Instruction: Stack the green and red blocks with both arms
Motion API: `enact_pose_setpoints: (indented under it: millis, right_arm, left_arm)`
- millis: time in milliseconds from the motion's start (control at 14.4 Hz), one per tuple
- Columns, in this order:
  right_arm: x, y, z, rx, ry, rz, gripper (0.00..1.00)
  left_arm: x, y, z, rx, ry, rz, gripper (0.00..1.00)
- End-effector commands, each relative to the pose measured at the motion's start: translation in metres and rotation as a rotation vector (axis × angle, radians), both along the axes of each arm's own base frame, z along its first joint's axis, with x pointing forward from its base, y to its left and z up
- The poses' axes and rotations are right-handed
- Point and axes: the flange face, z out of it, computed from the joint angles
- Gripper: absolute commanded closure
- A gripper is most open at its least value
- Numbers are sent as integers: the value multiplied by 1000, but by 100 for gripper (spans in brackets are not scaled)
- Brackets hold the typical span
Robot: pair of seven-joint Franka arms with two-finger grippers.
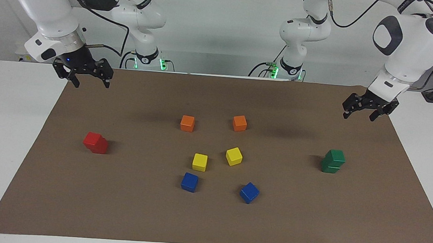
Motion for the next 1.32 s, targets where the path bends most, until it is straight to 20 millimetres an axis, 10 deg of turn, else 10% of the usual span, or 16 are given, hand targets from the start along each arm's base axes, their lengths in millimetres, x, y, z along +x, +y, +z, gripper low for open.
enact_pose_setpoints:
  millis: [0,1254]
  right_arm:
    - [-6,-1,2,-32,7,29,0]
    - [-9,-5,2,-33,10,19,0]
  left_arm:
    - [-3,-9,-6,-5,17,67,0]
    - [-18,-29,74,-6,19,73,0]
